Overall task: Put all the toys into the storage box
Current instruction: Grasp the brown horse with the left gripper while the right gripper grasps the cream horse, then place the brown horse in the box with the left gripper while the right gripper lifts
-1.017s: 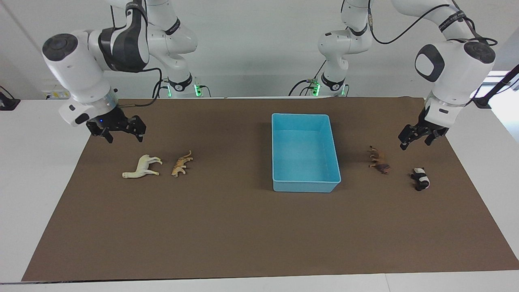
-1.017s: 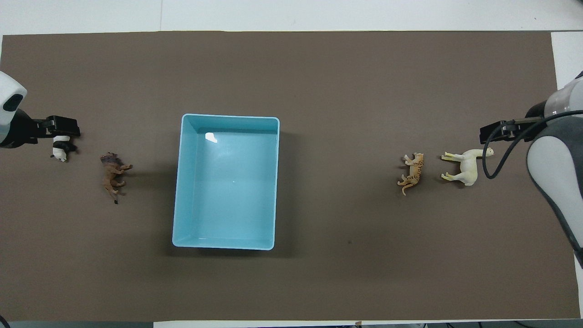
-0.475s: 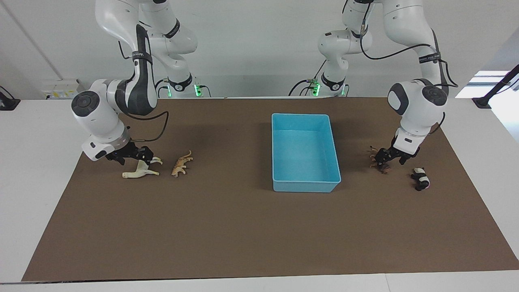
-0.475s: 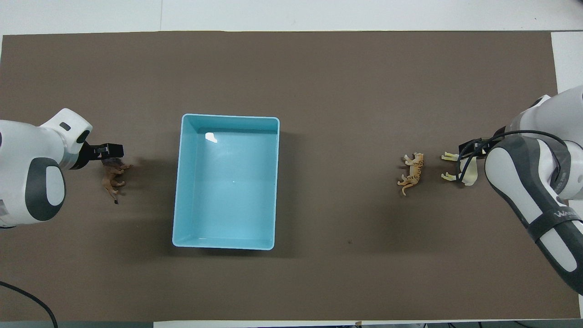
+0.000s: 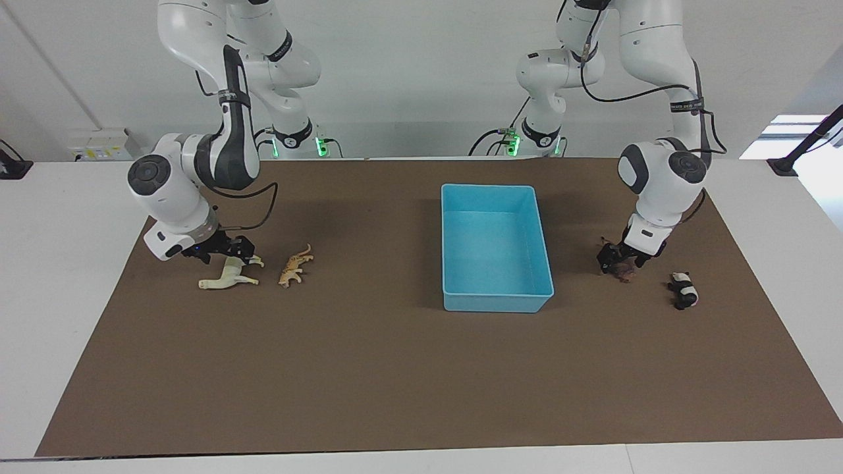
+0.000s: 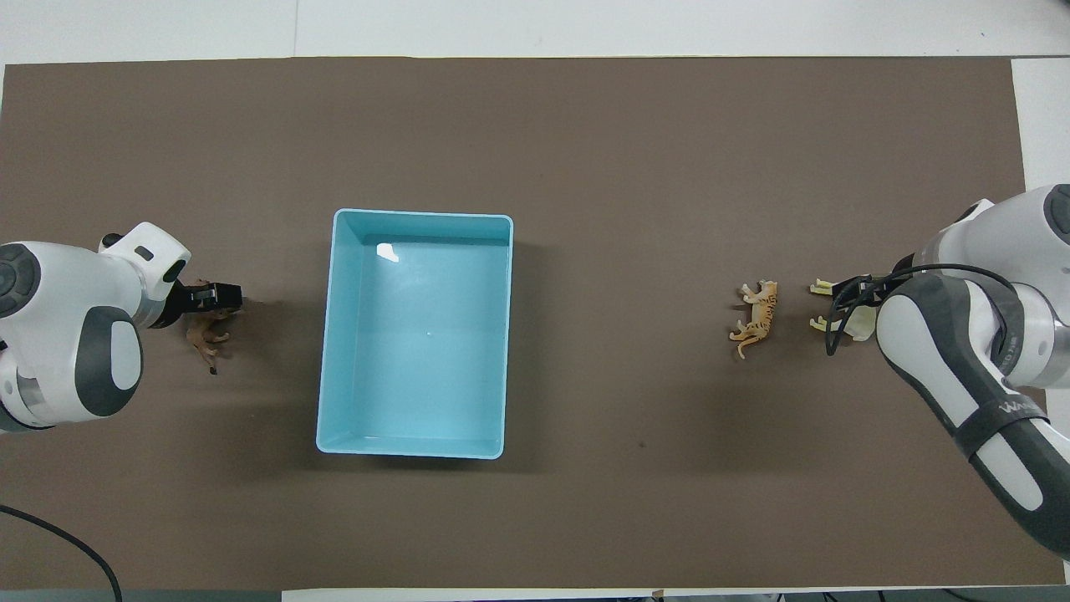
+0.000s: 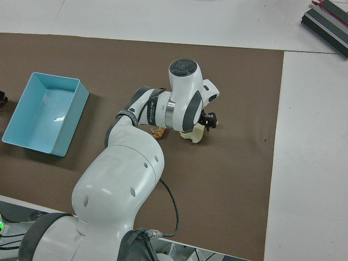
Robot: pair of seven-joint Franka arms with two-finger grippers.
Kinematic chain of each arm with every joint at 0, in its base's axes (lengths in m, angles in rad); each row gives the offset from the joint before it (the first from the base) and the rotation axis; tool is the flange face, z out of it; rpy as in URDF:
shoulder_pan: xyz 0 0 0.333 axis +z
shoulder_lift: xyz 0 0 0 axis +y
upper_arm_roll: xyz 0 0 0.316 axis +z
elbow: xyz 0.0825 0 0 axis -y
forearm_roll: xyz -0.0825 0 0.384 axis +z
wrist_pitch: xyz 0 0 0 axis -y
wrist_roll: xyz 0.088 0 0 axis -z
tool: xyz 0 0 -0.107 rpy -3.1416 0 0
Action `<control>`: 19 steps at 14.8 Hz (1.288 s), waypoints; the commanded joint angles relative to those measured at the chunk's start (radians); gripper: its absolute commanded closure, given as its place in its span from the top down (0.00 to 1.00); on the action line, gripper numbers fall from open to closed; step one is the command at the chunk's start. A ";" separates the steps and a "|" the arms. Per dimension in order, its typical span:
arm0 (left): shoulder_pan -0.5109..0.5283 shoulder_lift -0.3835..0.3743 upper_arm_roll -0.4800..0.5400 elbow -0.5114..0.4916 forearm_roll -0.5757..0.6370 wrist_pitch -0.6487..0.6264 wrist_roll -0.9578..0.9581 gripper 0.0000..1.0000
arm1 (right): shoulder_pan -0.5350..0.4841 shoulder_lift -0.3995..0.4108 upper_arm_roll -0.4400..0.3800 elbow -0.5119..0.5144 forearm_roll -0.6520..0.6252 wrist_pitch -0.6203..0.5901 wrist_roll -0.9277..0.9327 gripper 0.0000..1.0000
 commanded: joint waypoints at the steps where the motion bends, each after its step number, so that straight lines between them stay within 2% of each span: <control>1: -0.011 -0.010 0.006 -0.017 0.010 0.001 -0.004 0.46 | -0.022 -0.009 0.009 -0.037 0.003 0.064 -0.003 1.00; 3: -0.011 -0.010 0.006 -0.004 0.010 -0.019 -0.007 0.17 | -0.022 -0.009 0.009 -0.066 0.003 0.108 -0.005 1.00; 4: -0.011 -0.009 0.005 0.010 0.007 -0.032 -0.010 0.07 | -0.026 -0.003 0.009 -0.077 0.003 0.121 -0.008 1.00; 6: -0.015 0.004 -0.001 0.125 -0.065 -0.160 -0.017 0.04 | -0.038 0.014 0.009 -0.080 0.003 0.156 -0.008 1.00; 7: -0.021 0.004 -0.004 0.197 -0.117 -0.248 -0.030 0.04 | -0.042 0.014 0.009 -0.080 0.003 0.159 -0.005 0.92; 8: -0.044 0.004 -0.004 0.266 -0.142 -0.334 -0.074 0.04 | -0.042 0.017 0.009 -0.080 0.003 0.165 -0.006 0.74; 10: -0.089 0.001 -0.010 0.384 -0.148 -0.474 -0.221 0.03 | -0.050 0.019 0.009 -0.074 0.003 0.165 -0.009 0.05; 11: -0.135 0.001 -0.015 0.442 -0.163 -0.526 -0.328 0.03 | -0.053 0.019 0.009 -0.065 0.003 0.158 -0.009 0.00; 12: -0.173 -0.001 -0.018 0.475 -0.191 -0.551 -0.414 0.03 | -0.052 0.022 0.011 -0.039 0.003 0.145 -0.005 0.00; 14: -0.260 -0.021 -0.018 0.478 -0.214 -0.557 -0.546 0.03 | -0.047 0.030 0.011 0.025 0.006 0.067 -0.003 0.00; 16: -0.354 -0.027 -0.015 0.469 -0.214 -0.537 -0.664 0.04 | -0.032 0.034 0.017 0.138 0.007 -0.063 0.003 0.00; 17: -0.388 -0.028 -0.014 0.458 -0.214 -0.516 -0.709 0.10 | -0.012 0.034 0.019 0.200 0.021 -0.132 0.015 0.00; 18: -0.406 -0.038 -0.014 0.440 -0.214 -0.511 -0.718 0.33 | 0.028 0.040 0.017 0.284 0.056 -0.208 0.050 0.00; 19: -0.423 -0.050 -0.012 0.414 -0.208 -0.511 -0.715 0.81 | 0.048 0.057 0.017 0.359 0.064 -0.267 0.090 0.00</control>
